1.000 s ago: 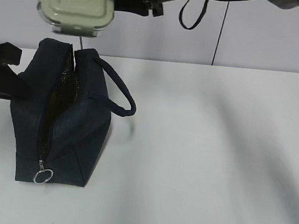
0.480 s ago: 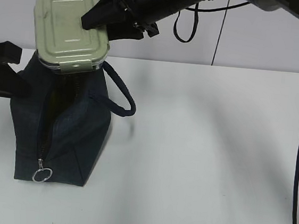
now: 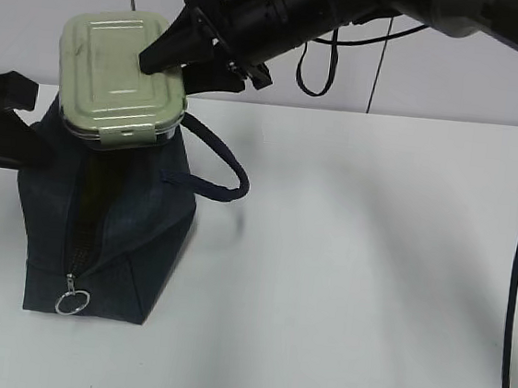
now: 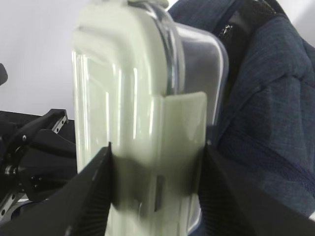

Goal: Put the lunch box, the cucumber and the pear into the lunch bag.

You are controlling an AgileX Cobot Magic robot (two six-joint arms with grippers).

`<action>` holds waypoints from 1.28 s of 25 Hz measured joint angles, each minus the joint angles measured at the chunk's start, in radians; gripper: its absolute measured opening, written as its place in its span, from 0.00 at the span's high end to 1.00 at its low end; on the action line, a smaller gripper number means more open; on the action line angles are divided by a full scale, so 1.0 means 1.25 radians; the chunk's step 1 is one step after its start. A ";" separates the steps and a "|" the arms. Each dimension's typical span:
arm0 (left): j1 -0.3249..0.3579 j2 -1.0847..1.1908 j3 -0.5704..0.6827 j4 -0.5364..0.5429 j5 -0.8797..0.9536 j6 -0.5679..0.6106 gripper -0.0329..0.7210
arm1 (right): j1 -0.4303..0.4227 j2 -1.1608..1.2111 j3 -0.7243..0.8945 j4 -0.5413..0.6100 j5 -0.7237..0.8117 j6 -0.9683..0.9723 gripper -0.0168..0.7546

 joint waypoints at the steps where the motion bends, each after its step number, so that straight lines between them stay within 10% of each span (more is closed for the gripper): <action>1: 0.000 0.000 0.000 0.000 0.000 0.000 0.98 | 0.002 0.000 0.001 0.002 -0.001 0.000 0.48; 13: 0.000 0.000 0.000 -0.003 -0.005 0.000 0.98 | 0.011 0.000 0.004 -0.284 -0.002 0.120 0.48; 32: -0.001 0.000 0.000 -0.002 -0.011 0.000 0.98 | 0.133 0.000 0.005 -0.343 -0.024 0.191 0.48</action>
